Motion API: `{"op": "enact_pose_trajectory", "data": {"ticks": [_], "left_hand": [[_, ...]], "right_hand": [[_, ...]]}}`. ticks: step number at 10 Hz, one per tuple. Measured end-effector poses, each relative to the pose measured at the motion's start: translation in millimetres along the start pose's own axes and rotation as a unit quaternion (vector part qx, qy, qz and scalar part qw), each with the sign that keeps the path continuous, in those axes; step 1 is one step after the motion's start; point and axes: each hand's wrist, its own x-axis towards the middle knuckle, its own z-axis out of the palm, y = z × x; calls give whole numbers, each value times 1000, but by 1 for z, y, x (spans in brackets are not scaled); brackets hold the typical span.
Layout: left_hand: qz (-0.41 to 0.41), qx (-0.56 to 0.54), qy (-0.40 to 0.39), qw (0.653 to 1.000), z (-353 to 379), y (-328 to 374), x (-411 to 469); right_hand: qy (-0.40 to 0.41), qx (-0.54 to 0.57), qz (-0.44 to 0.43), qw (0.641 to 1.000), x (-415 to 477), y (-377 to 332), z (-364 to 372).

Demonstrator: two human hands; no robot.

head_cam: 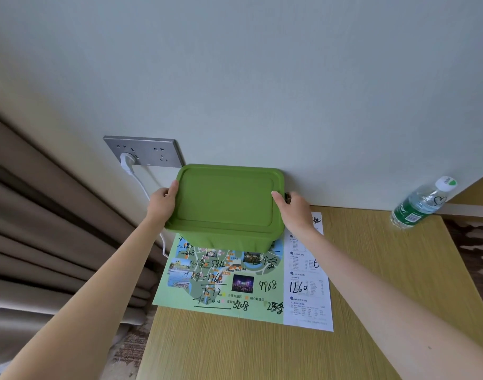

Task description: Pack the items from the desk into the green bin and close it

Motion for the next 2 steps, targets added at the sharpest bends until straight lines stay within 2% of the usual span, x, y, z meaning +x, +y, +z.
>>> {"op": "enact_pose_trajectory", "data": {"ticks": [1,2], "left_hand": [[7,29,-1,1000,-5,8,-7],[71,81,38,993,-10,28,-22]], "right_hand": [[-33,-57,7,998,-2,-8,-7],[-20,-106,-9,994,-13,-25,-18]]}}
